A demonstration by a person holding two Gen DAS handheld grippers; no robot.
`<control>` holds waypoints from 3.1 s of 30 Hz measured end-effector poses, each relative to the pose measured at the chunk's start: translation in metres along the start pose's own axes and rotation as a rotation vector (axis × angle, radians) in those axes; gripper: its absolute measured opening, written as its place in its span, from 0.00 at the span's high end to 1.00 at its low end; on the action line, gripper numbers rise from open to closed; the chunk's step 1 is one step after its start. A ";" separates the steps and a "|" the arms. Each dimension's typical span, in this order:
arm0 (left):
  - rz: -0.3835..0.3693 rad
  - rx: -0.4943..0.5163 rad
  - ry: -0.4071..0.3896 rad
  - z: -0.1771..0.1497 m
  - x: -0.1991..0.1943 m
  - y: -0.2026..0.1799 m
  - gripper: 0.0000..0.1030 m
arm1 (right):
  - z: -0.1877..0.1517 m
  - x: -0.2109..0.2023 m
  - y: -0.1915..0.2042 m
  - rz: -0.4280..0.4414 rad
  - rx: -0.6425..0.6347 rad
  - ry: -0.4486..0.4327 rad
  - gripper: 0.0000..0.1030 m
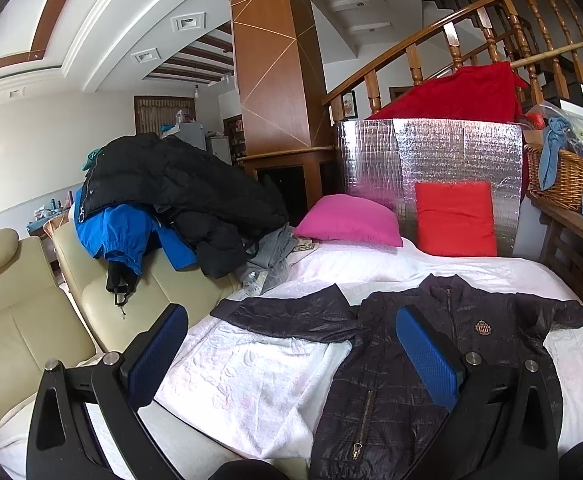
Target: Fold large clothes
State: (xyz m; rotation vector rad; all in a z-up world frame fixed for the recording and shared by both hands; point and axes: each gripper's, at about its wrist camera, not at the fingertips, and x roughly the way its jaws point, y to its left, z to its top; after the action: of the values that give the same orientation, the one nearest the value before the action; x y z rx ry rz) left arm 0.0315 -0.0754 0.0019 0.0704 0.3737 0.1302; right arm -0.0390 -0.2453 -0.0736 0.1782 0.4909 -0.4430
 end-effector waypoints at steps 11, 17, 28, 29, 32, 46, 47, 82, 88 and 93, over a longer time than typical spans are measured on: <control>-0.080 0.016 0.113 -0.014 0.053 -0.030 0.00 | 0.010 0.052 -0.038 -0.073 0.032 0.037 0.00; -0.264 0.021 0.427 -0.049 0.171 -0.082 0.00 | 0.024 0.131 -0.131 -0.035 0.257 0.103 0.00; -0.258 0.029 0.573 -0.093 0.309 -0.164 0.00 | -0.015 0.301 -0.326 0.079 0.935 0.173 0.00; -0.254 0.047 0.539 -0.095 0.311 -0.166 0.00 | -0.017 0.316 -0.338 0.083 0.988 0.176 0.00; -0.242 0.119 0.486 -0.097 0.310 -0.172 0.00 | -0.017 0.349 -0.370 0.055 1.048 0.145 0.00; -0.217 0.194 0.431 -0.103 0.328 -0.197 0.00 | 0.000 0.451 -0.444 -0.267 0.938 0.194 0.47; -0.217 0.197 0.428 -0.104 0.328 -0.198 0.00 | 0.003 0.454 -0.441 -0.277 0.904 0.210 0.57; -0.069 -0.102 0.386 -0.064 0.341 -0.089 0.00 | 0.049 0.350 -0.059 0.531 0.339 0.146 0.73; -0.022 -0.146 0.390 -0.059 0.345 -0.065 0.00 | 0.028 0.361 -0.020 0.549 0.308 0.213 0.73; 0.010 -0.181 0.405 -0.059 0.348 -0.043 0.00 | 0.021 0.370 0.007 0.536 0.297 0.250 0.73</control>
State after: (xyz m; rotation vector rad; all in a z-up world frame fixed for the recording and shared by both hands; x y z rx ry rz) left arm 0.3356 -0.0670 -0.1821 -0.1353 0.7644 0.1884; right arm 0.2649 -0.3802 -0.2365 0.6398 0.5961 0.0376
